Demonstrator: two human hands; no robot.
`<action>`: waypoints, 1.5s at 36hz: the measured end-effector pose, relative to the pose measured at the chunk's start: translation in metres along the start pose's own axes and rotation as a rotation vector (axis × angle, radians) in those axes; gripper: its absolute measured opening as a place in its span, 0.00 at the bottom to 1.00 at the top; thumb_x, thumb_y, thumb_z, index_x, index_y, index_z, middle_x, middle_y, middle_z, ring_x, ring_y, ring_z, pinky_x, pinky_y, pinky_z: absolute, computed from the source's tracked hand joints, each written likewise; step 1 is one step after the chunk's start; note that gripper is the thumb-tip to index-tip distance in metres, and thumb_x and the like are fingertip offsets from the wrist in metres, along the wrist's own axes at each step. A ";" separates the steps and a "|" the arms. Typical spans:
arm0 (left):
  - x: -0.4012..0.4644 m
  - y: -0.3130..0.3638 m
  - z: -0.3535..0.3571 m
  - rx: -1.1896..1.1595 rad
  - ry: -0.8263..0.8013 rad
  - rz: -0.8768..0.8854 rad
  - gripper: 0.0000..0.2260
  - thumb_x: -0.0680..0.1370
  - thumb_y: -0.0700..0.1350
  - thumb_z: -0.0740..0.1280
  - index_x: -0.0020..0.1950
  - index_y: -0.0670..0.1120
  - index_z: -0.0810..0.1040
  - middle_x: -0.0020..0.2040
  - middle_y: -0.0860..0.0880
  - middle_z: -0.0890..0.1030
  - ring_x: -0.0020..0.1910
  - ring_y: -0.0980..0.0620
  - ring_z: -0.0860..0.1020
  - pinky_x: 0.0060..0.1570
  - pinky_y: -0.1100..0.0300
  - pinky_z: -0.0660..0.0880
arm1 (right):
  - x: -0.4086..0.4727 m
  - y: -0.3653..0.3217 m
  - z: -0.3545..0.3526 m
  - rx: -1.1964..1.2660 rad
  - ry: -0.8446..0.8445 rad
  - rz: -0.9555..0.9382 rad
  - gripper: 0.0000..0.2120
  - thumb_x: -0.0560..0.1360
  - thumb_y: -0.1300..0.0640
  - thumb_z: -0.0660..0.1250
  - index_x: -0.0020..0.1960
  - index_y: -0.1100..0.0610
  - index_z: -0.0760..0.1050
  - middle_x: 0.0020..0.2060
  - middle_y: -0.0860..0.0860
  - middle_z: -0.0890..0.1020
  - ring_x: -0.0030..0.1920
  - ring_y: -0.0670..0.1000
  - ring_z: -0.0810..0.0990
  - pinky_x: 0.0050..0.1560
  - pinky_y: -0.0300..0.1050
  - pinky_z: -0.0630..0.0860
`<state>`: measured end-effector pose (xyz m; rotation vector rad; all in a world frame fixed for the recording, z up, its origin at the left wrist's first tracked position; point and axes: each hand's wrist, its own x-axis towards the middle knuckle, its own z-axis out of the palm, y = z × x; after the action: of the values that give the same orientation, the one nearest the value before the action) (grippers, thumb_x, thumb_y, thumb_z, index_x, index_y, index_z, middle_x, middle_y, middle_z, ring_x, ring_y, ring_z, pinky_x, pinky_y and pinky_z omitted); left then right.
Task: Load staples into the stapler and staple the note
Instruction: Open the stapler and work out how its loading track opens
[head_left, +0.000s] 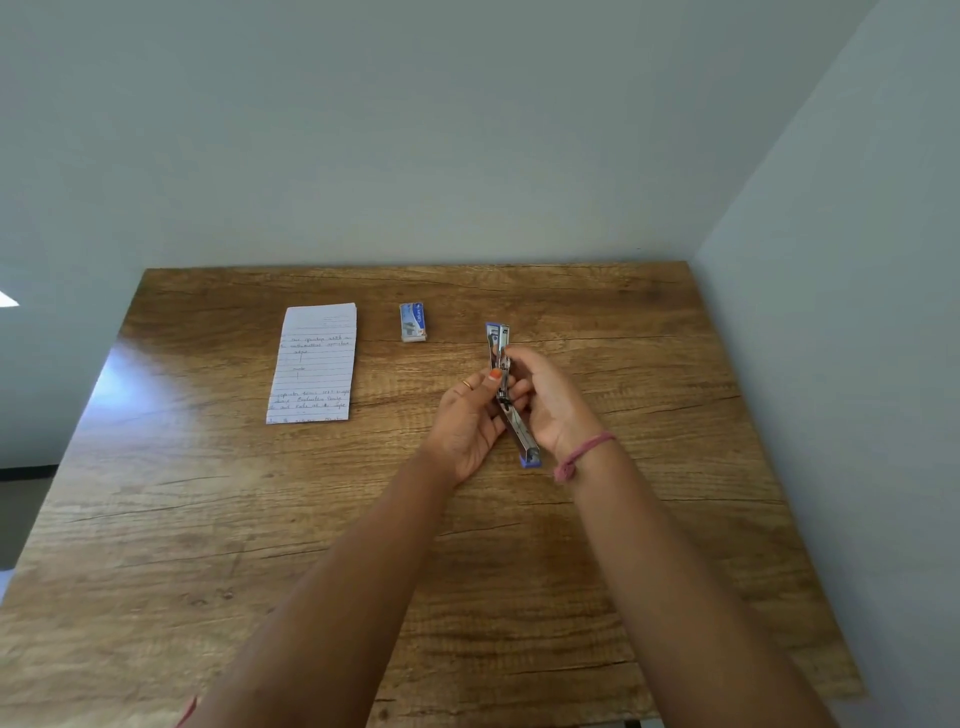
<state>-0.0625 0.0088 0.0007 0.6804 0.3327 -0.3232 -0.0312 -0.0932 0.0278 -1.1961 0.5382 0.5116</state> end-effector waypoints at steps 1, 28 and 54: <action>0.000 0.000 0.000 0.004 0.001 -0.001 0.08 0.81 0.38 0.60 0.53 0.38 0.77 0.43 0.43 0.84 0.43 0.52 0.83 0.51 0.57 0.79 | 0.001 -0.002 0.000 0.007 -0.017 0.001 0.08 0.76 0.52 0.65 0.46 0.56 0.79 0.31 0.47 0.72 0.25 0.41 0.64 0.28 0.35 0.62; -0.001 0.001 0.002 0.007 -0.007 0.000 0.08 0.81 0.37 0.60 0.55 0.39 0.77 0.46 0.44 0.83 0.43 0.52 0.83 0.47 0.58 0.80 | 0.005 -0.012 0.004 -0.075 0.006 0.017 0.08 0.75 0.56 0.62 0.42 0.55 0.78 0.31 0.48 0.77 0.22 0.42 0.63 0.22 0.34 0.58; 0.003 -0.002 -0.008 -0.096 -0.007 0.054 0.08 0.80 0.39 0.61 0.53 0.39 0.79 0.43 0.44 0.84 0.42 0.51 0.83 0.46 0.59 0.81 | -0.007 0.019 -0.015 0.043 -0.368 -0.153 0.23 0.77 0.70 0.54 0.63 0.50 0.75 0.47 0.50 0.83 0.43 0.43 0.80 0.47 0.37 0.78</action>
<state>-0.0621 0.0122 -0.0073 0.5932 0.3204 -0.2564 -0.0500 -0.1027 0.0149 -1.0609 0.1413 0.5698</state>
